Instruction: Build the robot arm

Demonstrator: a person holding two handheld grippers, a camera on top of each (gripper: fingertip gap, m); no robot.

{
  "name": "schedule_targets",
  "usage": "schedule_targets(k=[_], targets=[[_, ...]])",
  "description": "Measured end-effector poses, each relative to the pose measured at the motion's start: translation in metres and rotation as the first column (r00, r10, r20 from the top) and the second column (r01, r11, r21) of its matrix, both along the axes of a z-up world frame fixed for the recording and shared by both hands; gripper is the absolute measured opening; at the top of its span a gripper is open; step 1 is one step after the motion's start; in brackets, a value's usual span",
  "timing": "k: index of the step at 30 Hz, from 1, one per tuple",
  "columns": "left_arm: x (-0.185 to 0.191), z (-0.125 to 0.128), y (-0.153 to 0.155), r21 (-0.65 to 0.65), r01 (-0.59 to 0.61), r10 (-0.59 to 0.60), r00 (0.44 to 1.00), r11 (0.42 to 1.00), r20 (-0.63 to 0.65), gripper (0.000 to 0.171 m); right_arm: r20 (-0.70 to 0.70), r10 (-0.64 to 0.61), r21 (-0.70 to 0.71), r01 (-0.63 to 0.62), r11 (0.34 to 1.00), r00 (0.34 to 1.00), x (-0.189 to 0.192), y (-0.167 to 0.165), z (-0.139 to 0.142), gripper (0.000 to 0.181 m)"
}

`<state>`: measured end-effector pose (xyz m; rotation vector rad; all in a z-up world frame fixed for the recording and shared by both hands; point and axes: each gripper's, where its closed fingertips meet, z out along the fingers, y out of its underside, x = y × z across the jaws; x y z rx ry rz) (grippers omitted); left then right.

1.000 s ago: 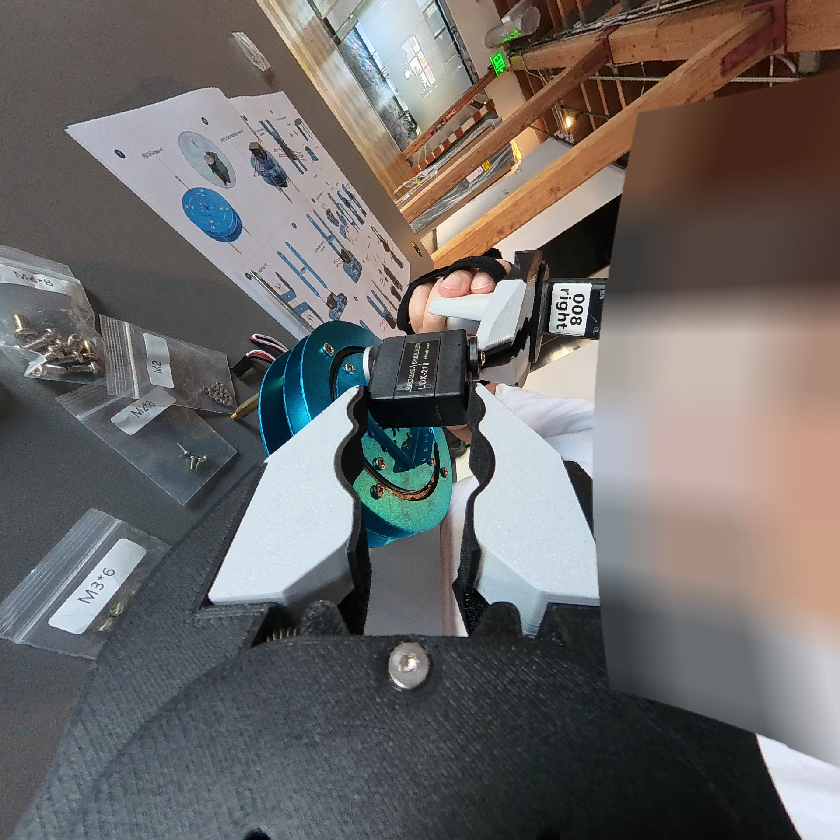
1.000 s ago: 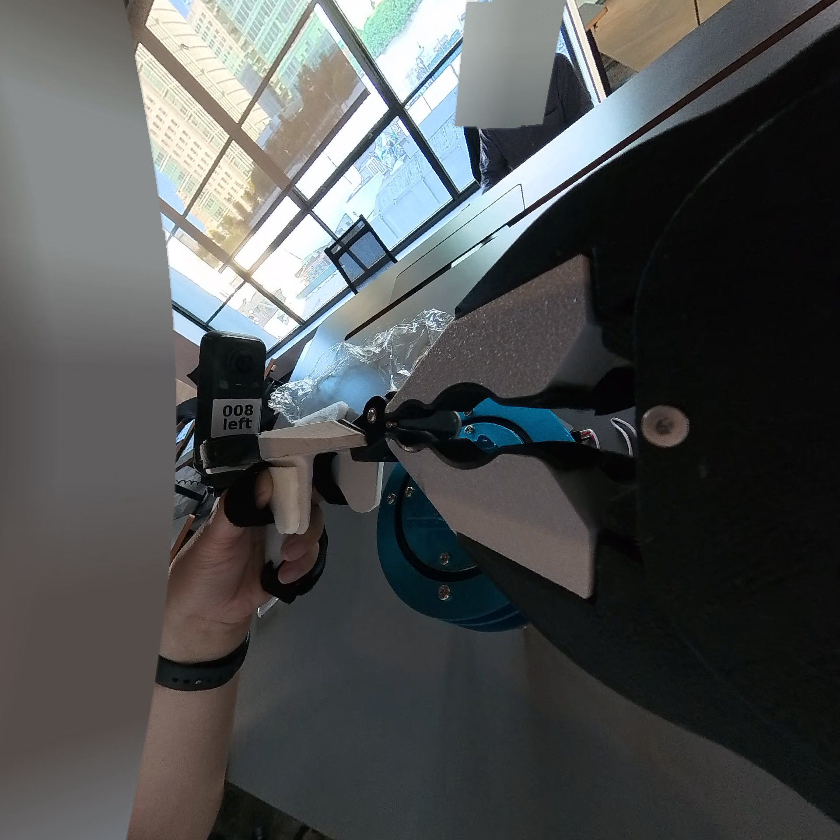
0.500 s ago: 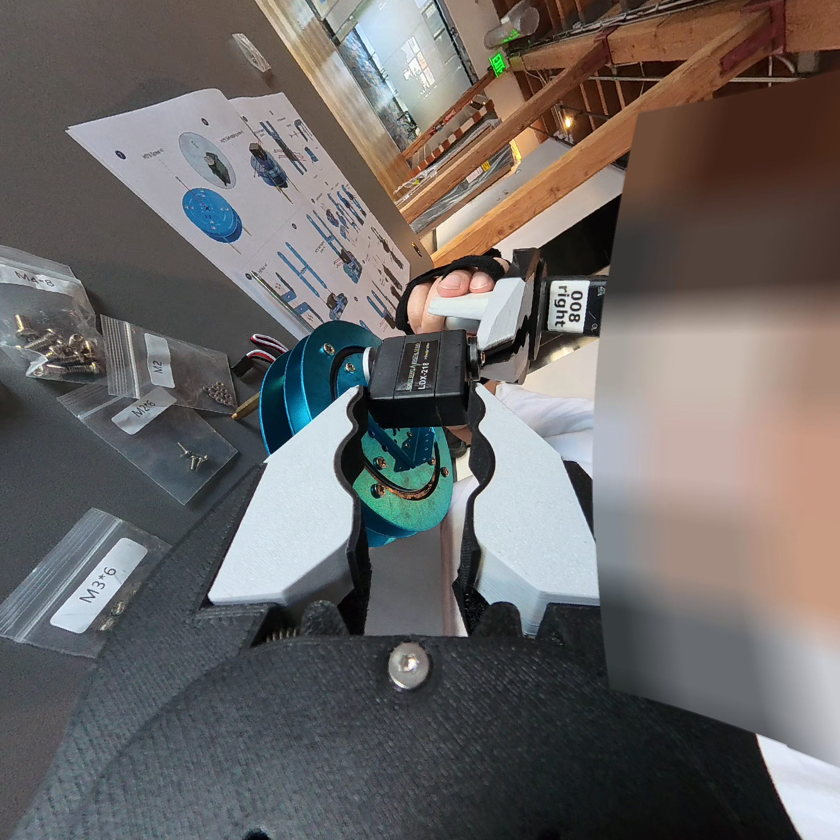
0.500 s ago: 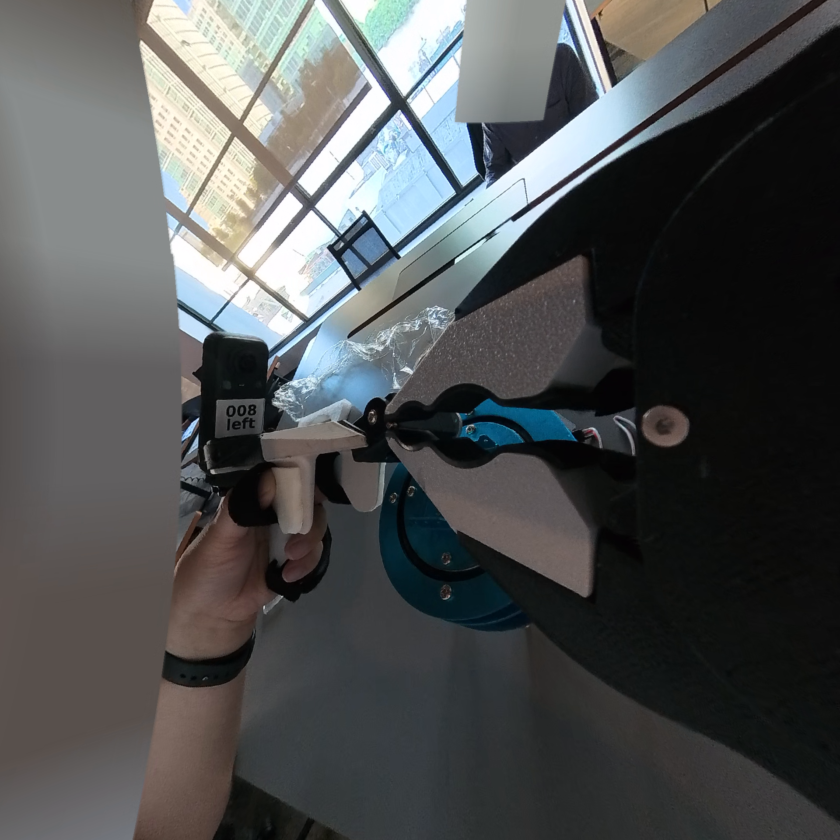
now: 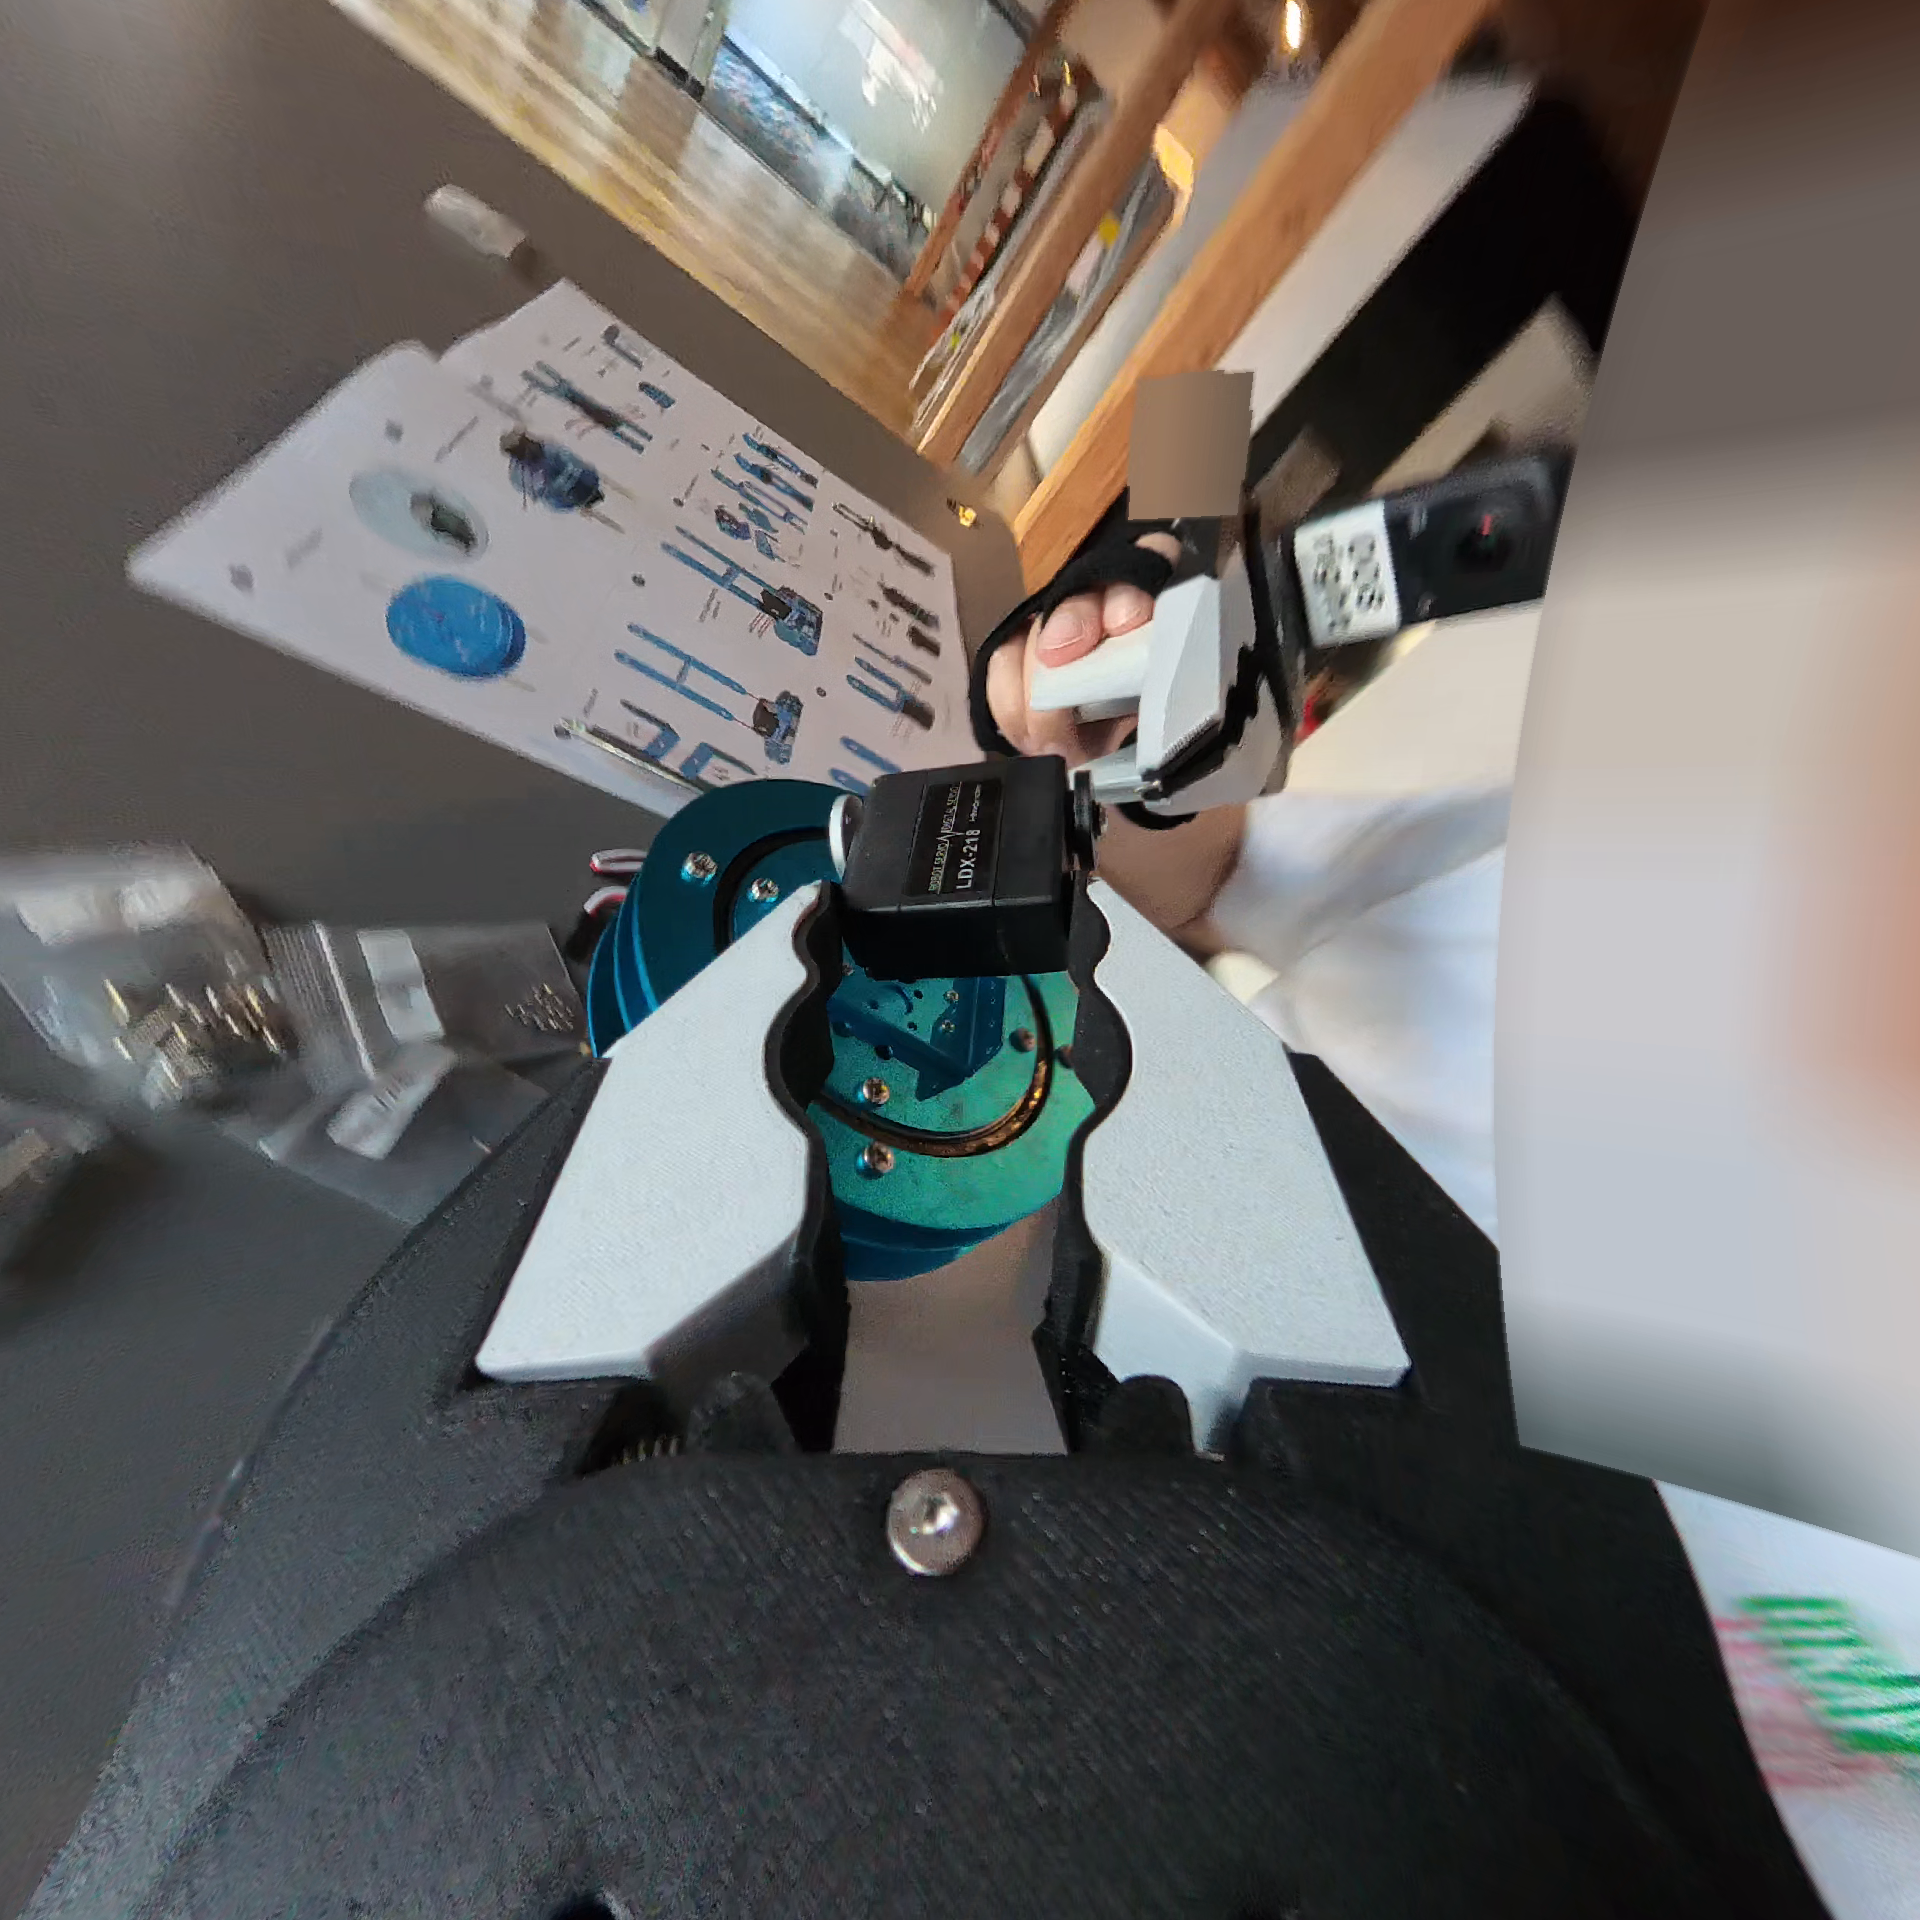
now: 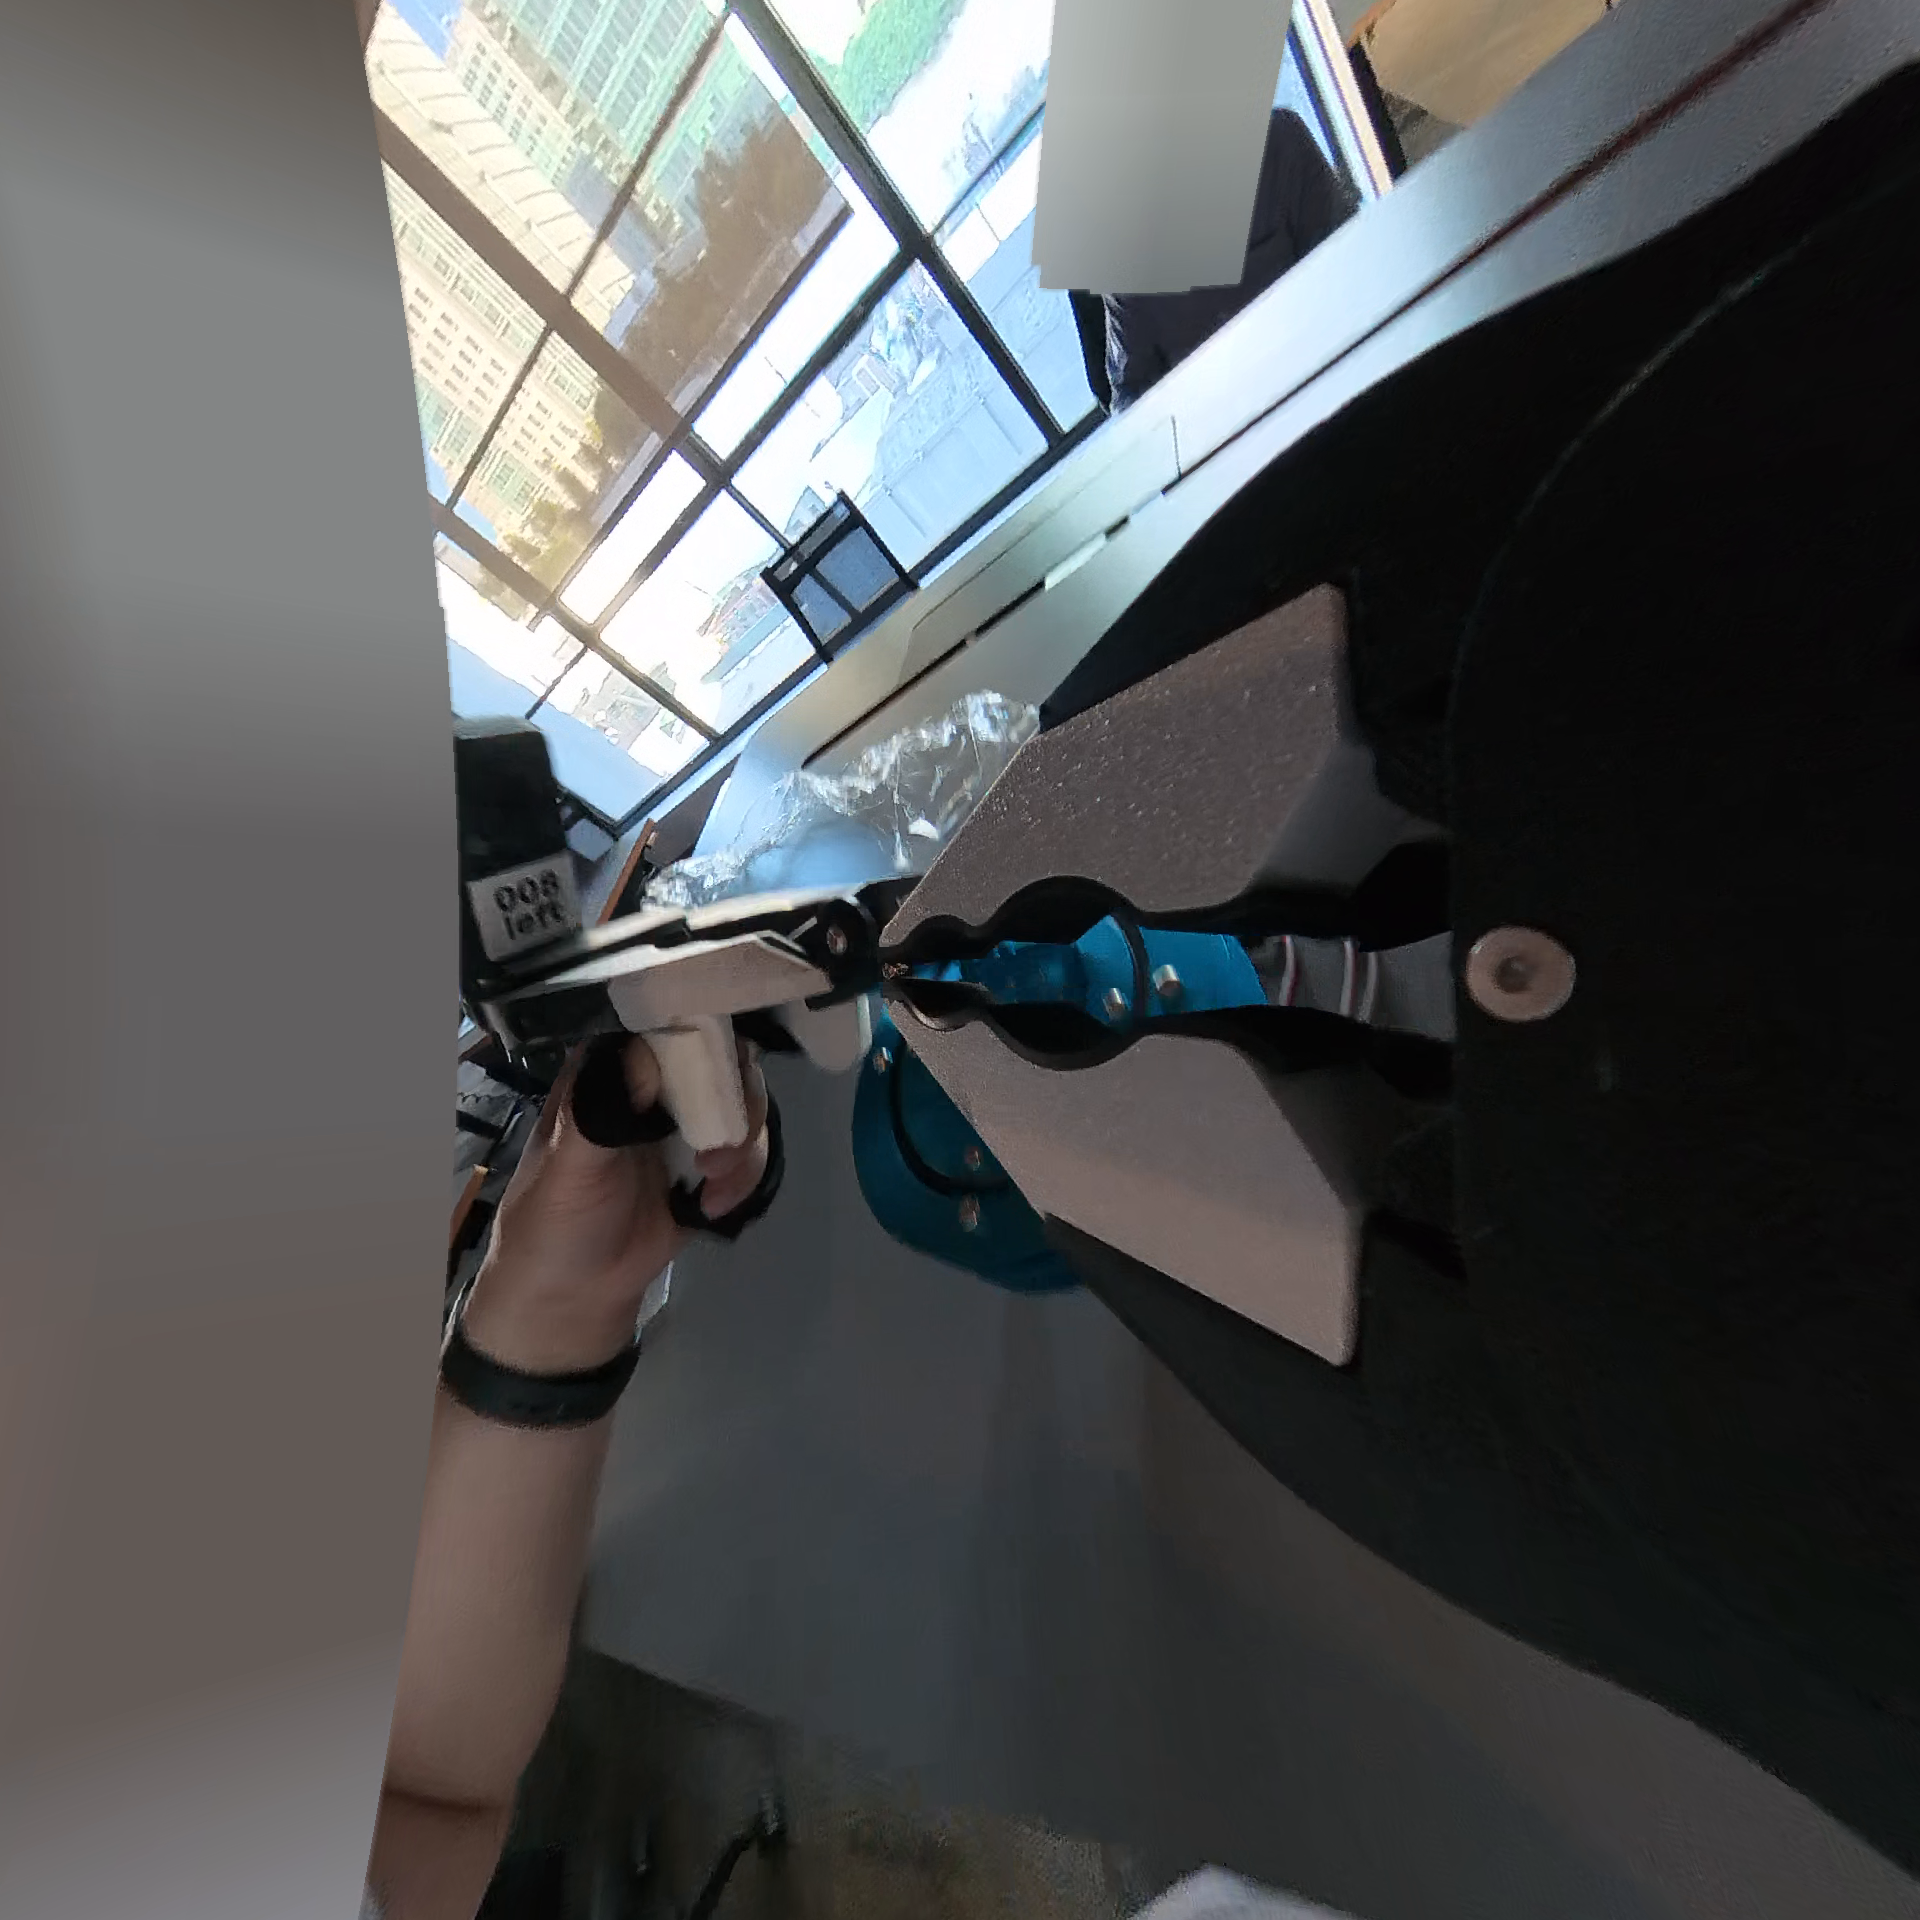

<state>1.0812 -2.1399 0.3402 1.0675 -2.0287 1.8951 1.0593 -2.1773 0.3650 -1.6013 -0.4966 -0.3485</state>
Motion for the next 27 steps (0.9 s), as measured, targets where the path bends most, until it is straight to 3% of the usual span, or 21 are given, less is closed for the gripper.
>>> schedule_targets(k=[3,7,15,21,27], targets=[[-0.003,-0.005,-0.005,0.13,0.004,-0.021,0.992,0.992,0.128,0.042,0.035,-0.018,-0.018,0.019,1.0,0.999,-0.007,-0.006,-0.014,0.001],[-0.005,-0.007,-0.007,0.19,-0.01,-0.028,0.98,0.982,0.196,0.042,0.248,-0.033,-0.055,0.048,0.997,0.968,-0.014,-0.004,-0.036,0.001],[-0.01,-0.014,-0.008,0.287,-0.082,-0.02,0.942,0.954,0.335,0.042,0.599,-0.023,-0.034,0.054,0.998,0.801,-0.027,0.004,-0.047,0.001],[-0.004,-0.008,-0.006,0.336,-0.174,-0.016,0.87,0.926,0.493,0.042,0.688,0.042,-0.012,-0.046,0.999,0.725,-0.027,0.002,-0.041,0.0],[-0.003,-0.007,-0.004,0.331,-0.17,-0.032,0.85,0.928,0.526,0.042,0.743,0.087,0.01,-0.14,0.99,0.664,-0.025,0.005,-0.045,0.001]])
